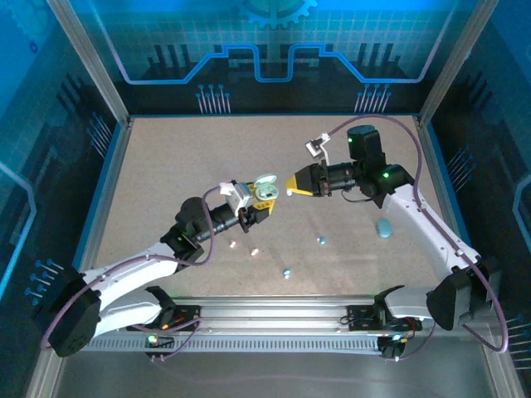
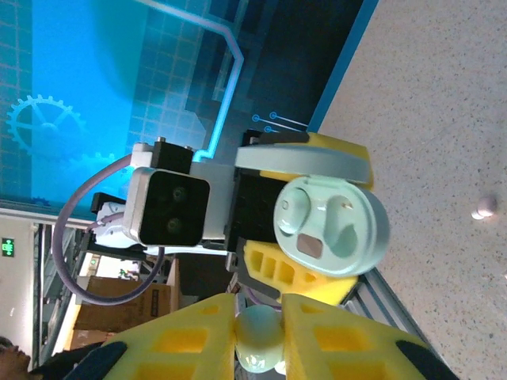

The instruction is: Insert the wireless bluetooth earbuds into the charging case

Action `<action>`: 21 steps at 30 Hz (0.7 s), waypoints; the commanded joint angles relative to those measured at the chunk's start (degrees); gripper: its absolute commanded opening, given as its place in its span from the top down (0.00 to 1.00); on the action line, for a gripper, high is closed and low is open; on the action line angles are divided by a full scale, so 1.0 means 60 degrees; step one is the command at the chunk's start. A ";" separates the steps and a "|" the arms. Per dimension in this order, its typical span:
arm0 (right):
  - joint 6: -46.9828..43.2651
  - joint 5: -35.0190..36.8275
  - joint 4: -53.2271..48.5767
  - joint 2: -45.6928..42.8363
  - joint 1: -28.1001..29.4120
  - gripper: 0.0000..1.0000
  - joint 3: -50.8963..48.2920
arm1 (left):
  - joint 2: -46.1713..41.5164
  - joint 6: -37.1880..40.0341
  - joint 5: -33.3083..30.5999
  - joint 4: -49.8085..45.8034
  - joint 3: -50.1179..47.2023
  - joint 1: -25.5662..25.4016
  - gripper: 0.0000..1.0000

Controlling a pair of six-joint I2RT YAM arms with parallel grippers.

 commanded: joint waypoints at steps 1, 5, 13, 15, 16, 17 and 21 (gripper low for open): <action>-0.0013 0.0348 -0.0049 0.0115 0.0260 0.78 0.0417 | 0.0152 0.0343 0.0484 0.0791 0.0261 -0.0080 0.59; -0.0133 0.0696 -0.0195 0.0348 0.0509 0.78 0.0632 | 0.0277 0.0358 0.0664 0.0867 0.0356 -0.0108 0.59; -0.0400 0.1245 -0.0560 0.0639 0.0685 0.78 0.0799 | 0.0353 0.0285 0.0810 0.0906 0.0450 -0.0158 0.59; -0.0442 0.1316 -0.0615 0.0685 0.0710 0.78 0.0787 | 0.0380 0.0243 0.0837 0.0939 0.0466 -0.0161 0.59; -0.0500 0.1386 -0.0670 0.0708 0.0723 0.78 0.0806 | 0.0380 0.0216 0.0831 0.0965 0.0467 -0.0173 0.59; -0.0552 0.1481 -0.0748 0.0716 0.0738 0.78 0.0807 | 0.0382 0.0180 0.0823 0.0997 0.0463 -0.0169 0.59; -0.0692 0.1702 -0.0896 0.0739 0.0753 0.78 0.0813 | 0.0395 0.0063 0.0794 0.1116 0.0464 -0.0170 0.59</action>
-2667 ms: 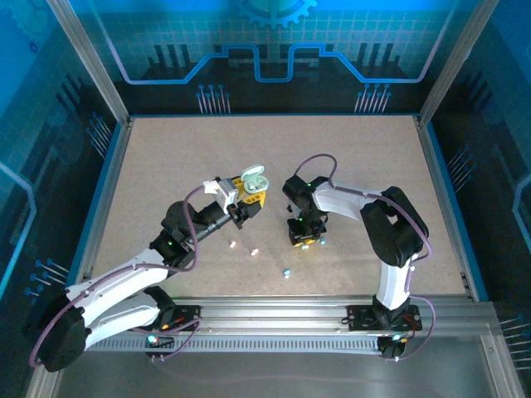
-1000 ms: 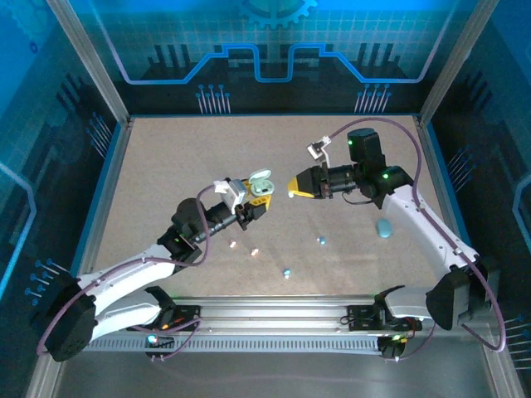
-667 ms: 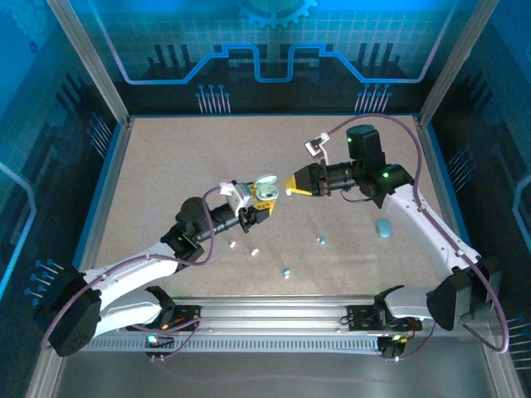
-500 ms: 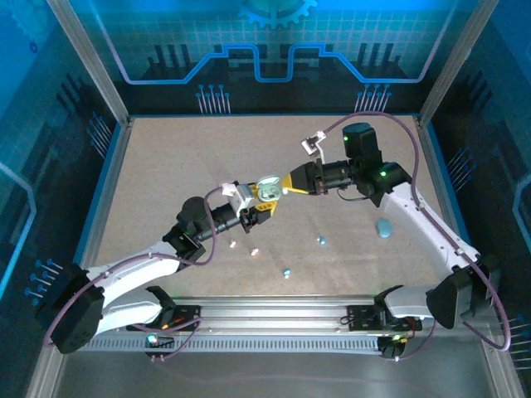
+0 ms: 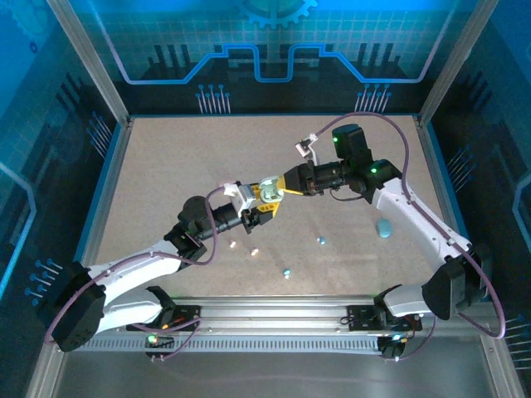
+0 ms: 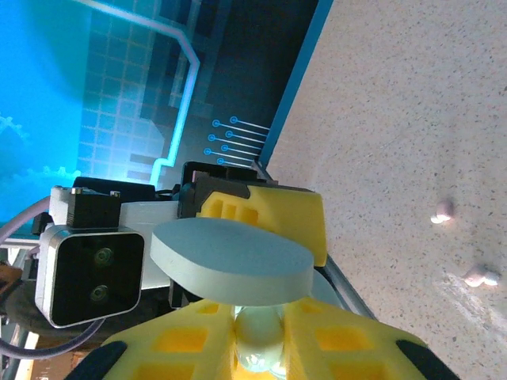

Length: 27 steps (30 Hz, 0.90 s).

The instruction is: Insert the wireless bluetooth earbuds into the charging case

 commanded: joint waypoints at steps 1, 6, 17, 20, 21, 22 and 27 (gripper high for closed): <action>-0.0364 0.0389 -0.0380 0.0055 0.0150 0.78 0.0320 | 0.0018 -0.0080 0.0222 0.0687 0.0305 -0.0079 0.59; -0.0478 0.0631 -0.0516 0.0054 0.0201 0.78 0.0380 | 0.0009 -0.0137 0.0251 0.0713 0.0307 -0.0077 0.59; -0.1020 0.1266 -0.1371 0.0186 0.0496 0.73 0.0770 | 0.0017 -0.0284 0.0185 0.0859 0.0304 -0.0075 0.59; -0.1087 0.1308 -0.1464 0.0229 0.0532 0.71 0.0839 | 0.0023 -0.0287 0.0167 0.0866 0.0306 -0.0100 0.59; -0.1095 0.1327 -0.1490 0.0251 0.0539 0.70 0.0857 | 0.0009 -0.0304 0.0164 0.0863 0.0306 -0.0092 0.59; -0.1103 0.1327 -0.1507 0.0258 0.0552 0.70 0.0870 | 0.0010 -0.0301 0.0160 0.0859 0.0306 -0.0083 0.59; -0.1168 0.1403 -0.1660 0.0264 0.0553 0.68 0.0966 | -0.0025 -0.0293 0.0077 0.0857 0.0292 -0.0084 0.59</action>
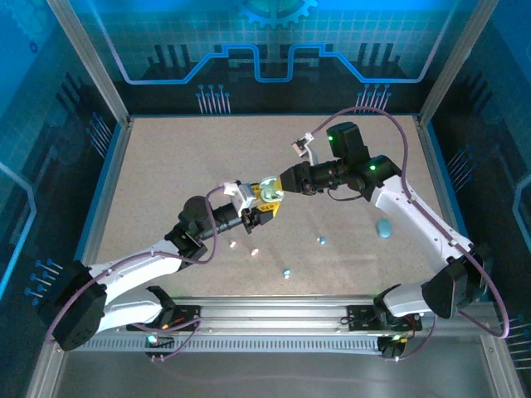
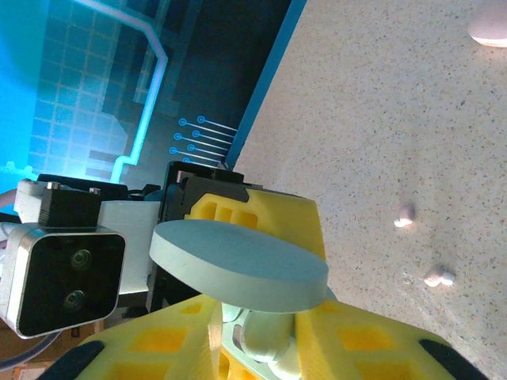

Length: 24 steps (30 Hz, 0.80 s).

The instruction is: Insert the wireless bluetooth earbuds into the charging case

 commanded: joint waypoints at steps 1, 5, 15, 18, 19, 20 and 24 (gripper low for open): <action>-0.0259 0.0293 -0.0591 0.0142 0.0140 0.67 0.0231 | -0.0083 -0.0034 0.0079 0.0779 0.0284 -0.0085 0.59; -0.0334 0.0365 -0.0729 0.0050 0.0136 0.65 0.0290 | -0.0072 -0.0018 -0.0011 0.0788 0.0251 -0.0079 0.59; -0.0596 0.0235 -0.0974 -0.0166 0.0140 0.69 0.0327 | -0.0108 -0.0044 -0.0079 0.0802 0.0232 -0.0088 0.59; -0.0613 0.0060 -0.0914 -0.0128 0.0154 0.72 0.0305 | -0.0090 -0.0046 -0.0079 0.0788 0.0248 -0.0083 0.59; -0.0607 0.0044 -0.0884 -0.0123 0.0154 0.73 0.0297 | -0.0083 -0.0059 -0.0079 0.0786 0.0258 -0.0080 0.59; -0.0613 0.0003 -0.0852 -0.0108 0.0165 0.74 0.0283 | -0.0083 -0.0072 -0.0071 0.0788 0.0255 -0.0079 0.59; -0.0625 -0.0114 -0.0660 -0.0081 0.0224 0.75 0.0220 | -0.0066 -0.0100 -0.0079 0.0789 0.0277 -0.0091 0.59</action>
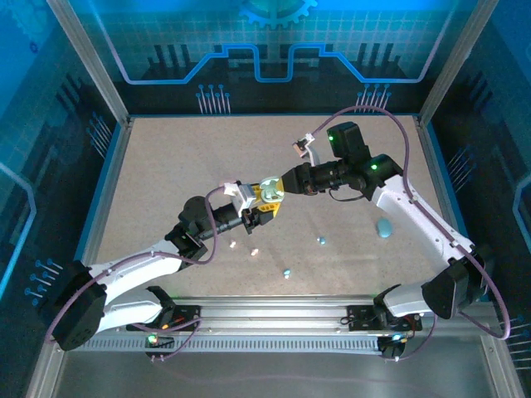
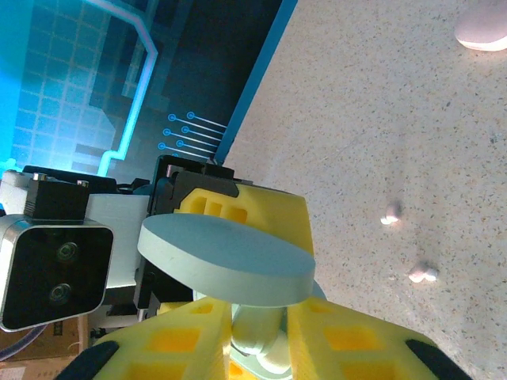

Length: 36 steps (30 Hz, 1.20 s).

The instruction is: Insert the wireless bluetooth earbuds into the charging case

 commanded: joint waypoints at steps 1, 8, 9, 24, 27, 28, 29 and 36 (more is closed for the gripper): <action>-0.0198 -0.0264 -0.0213 -0.0030 0.0255 0.75 0.0096 | -0.0055 -0.0104 -0.0059 0.0770 0.0277 -0.0051 0.59; -0.0703 0.0332 -0.0126 -0.0179 0.0272 0.74 0.0047 | -0.0096 -0.0271 -0.0071 0.0959 0.0247 -0.0046 0.59; -0.0808 0.0466 -0.0102 -0.0252 0.0264 0.74 0.0040 | -0.0104 -0.0276 -0.0076 0.0957 0.0246 -0.0050 0.59; -0.0853 0.0349 0.0109 -0.0498 0.0265 0.65 -0.0153 | -0.0116 -0.0309 -0.0150 0.1025 0.0198 -0.0054 0.59; -0.0781 0.0590 0.0058 -0.0663 0.0217 0.64 -0.0150 | -0.0158 -0.0274 -0.0216 0.1006 0.0175 -0.0047 0.59; -0.0773 0.0594 0.0051 -0.0702 0.0199 0.63 -0.0147 | -0.0179 -0.0280 -0.0233 0.0988 0.0167 -0.0052 0.59; -0.0771 0.0576 0.0020 -0.0758 0.0175 0.62 -0.0143 | -0.0184 -0.0256 -0.0238 0.0989 0.0160 -0.0047 0.59; -0.0787 0.0312 -0.0220 -0.0729 0.0170 0.68 -0.0094 | -0.0156 -0.0272 -0.0214 0.0968 0.0190 -0.0041 0.59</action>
